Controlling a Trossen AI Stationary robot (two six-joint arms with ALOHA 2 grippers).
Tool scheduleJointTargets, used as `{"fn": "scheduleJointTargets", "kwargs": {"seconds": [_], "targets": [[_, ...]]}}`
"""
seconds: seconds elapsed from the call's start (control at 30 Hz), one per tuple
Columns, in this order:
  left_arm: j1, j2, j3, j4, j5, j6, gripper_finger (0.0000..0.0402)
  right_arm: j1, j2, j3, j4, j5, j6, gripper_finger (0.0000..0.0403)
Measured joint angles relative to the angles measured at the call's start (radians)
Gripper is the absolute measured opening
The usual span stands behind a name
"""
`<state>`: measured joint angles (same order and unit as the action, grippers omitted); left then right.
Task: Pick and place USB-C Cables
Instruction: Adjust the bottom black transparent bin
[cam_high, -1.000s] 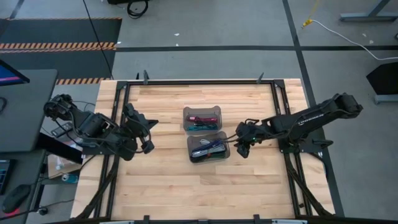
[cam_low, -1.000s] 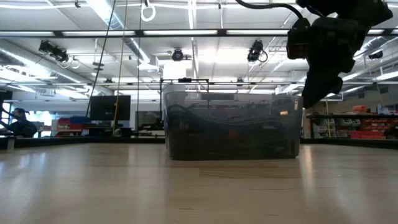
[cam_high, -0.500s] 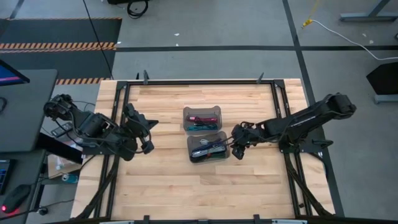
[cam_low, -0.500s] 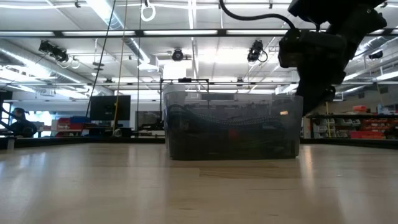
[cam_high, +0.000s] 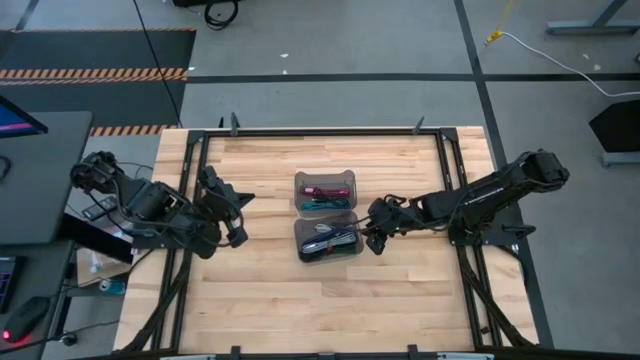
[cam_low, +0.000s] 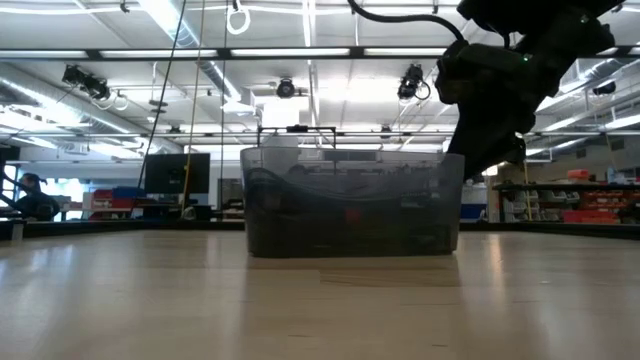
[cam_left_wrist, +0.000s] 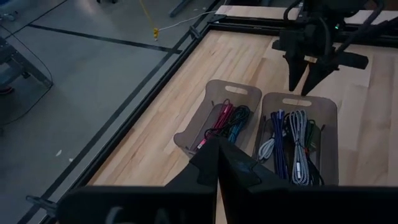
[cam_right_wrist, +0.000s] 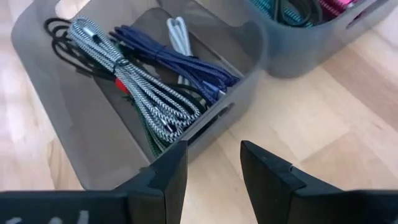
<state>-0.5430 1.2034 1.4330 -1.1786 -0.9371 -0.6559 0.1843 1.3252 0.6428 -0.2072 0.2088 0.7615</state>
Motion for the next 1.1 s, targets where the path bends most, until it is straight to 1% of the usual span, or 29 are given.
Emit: {"fn": "scheduleJointTargets", "kwargs": {"seconds": [0.27,0.33,0.47,0.57,0.67,0.73,0.83,0.9,1.1], "targets": [[0.000,0.000,0.000,0.000,0.000,-0.003,0.0008,0.013,-0.002,0.000,0.018,0.018,0.026,0.0155],[0.000,0.000,0.000,0.000,0.018,-0.015,0.0009,0.014,-0.012,0.011,0.013,0.017,0.024,0.0155],[0.002,0.001,0.000,-0.006,0.105,-0.071,0.0008,0.013,-0.057,0.076,0.020,0.019,-0.061,0.0155],[0.002,0.019,0.000,-0.008,0.131,-0.147,0.0008,0.004,-0.101,0.136,0.019,0.044,-0.162,0.0155],[0.002,0.066,0.000,-0.021,0.166,-0.205,0.0008,-0.012,-0.154,0.202,0.021,0.063,-0.288,0.0155],[0.002,0.110,0.000,-0.055,0.211,-0.262,0.0006,-0.022,-0.190,0.241,0.016,0.064,-0.358,0.0155],[0.003,0.200,-0.001,-0.119,0.285,-0.357,0.0004,-0.025,-0.248,0.287,0.013,0.062,-0.450,0.0155],[0.003,0.258,-0.002,-0.140,0.313,-0.413,0.0004,-0.024,-0.284,0.307,0.012,0.061,-0.494,0.0155],[0.025,0.401,-0.002,-0.046,0.325,-0.489,0.0003,-0.012,-0.380,0.324,0.002,0.053,-0.559,0.0155]]}}
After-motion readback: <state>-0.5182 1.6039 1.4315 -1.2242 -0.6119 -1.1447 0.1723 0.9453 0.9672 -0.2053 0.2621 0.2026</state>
